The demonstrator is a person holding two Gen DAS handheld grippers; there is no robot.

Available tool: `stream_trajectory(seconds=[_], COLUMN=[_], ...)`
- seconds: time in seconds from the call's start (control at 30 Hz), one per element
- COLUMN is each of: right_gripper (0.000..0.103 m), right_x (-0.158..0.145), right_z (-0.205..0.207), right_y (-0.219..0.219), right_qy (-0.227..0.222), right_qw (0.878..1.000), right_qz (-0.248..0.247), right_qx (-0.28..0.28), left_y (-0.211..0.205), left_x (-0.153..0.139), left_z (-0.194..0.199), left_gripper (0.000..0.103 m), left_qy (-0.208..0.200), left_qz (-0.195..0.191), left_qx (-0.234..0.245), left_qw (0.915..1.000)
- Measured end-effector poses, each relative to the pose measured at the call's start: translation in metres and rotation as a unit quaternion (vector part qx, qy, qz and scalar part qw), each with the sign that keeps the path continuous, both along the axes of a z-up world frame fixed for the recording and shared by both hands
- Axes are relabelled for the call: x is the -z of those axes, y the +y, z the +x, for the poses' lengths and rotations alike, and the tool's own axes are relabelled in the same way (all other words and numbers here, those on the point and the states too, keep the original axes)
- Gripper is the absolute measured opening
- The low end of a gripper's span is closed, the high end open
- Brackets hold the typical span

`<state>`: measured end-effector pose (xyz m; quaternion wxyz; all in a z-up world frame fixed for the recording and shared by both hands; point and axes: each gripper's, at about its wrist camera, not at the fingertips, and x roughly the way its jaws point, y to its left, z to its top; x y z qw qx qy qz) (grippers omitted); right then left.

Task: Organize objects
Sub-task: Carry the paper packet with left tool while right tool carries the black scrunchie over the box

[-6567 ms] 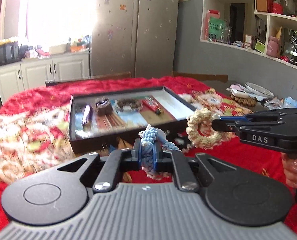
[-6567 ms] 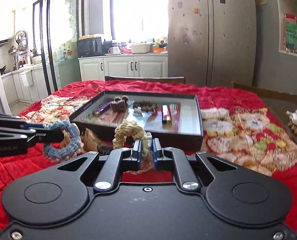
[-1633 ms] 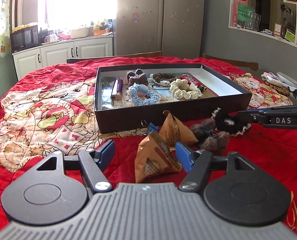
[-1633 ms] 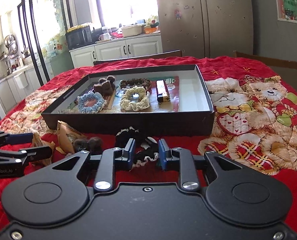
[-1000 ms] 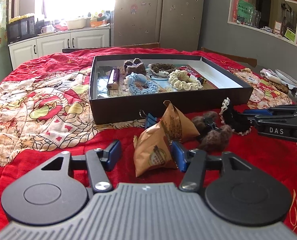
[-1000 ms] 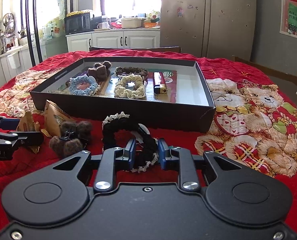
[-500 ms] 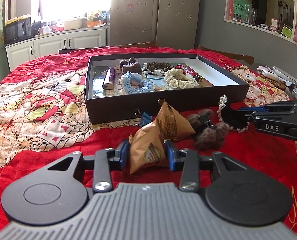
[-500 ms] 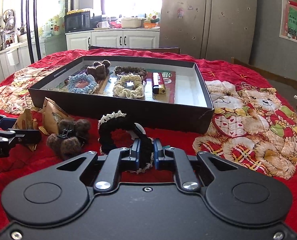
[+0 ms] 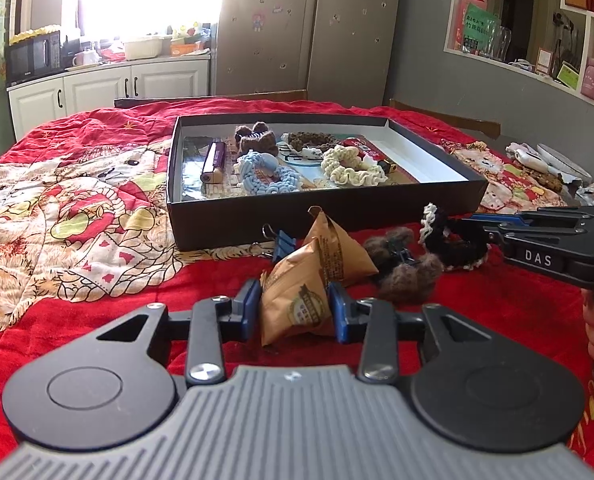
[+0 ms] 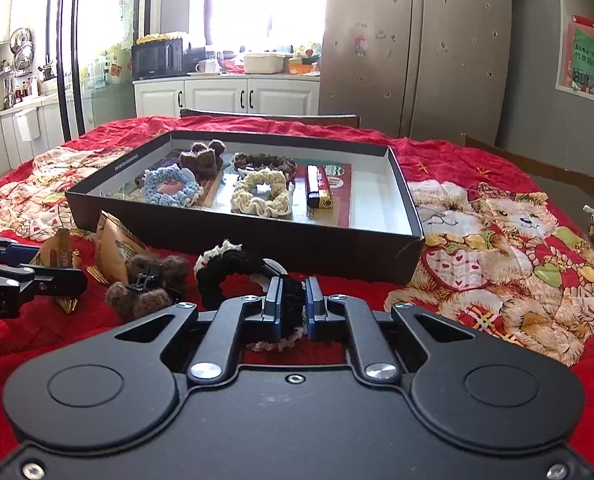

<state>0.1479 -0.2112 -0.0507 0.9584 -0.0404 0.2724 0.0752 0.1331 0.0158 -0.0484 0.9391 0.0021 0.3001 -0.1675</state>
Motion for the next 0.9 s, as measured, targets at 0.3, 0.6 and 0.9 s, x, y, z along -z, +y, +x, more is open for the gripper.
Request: stream_trajectory(seconds=[0.3, 0.6, 0.9], right_gripper=[0.011, 0.011, 0.011], right_x=[-0.014, -0.034, -0.057], right_z=[-0.01, -0.019, -0.029], right_y=[0.002, 0.007, 0.01], right_qy=[-0.033, -0.06, -0.083], right_qw=[0.999, 0.998, 0.996], right_qz=[0.009, 0.008, 0.001], right_qx=[-0.009, -0.018, -0.024], left_y=[0.0, -0.004, -0.006], left_x=[-0.012, -0.029, -0.049], left_z=[-0.006, -0.014, -0.021], left_gripper=[0.04, 0.04, 0.04], left_qy=[-0.018, -0.038, -0.06], left_qz=[-0.011, -0.017, -0.02], left_qx=[0.001, 0.008, 0.012], left_qw=[0.9998, 0.9991, 0.9979])
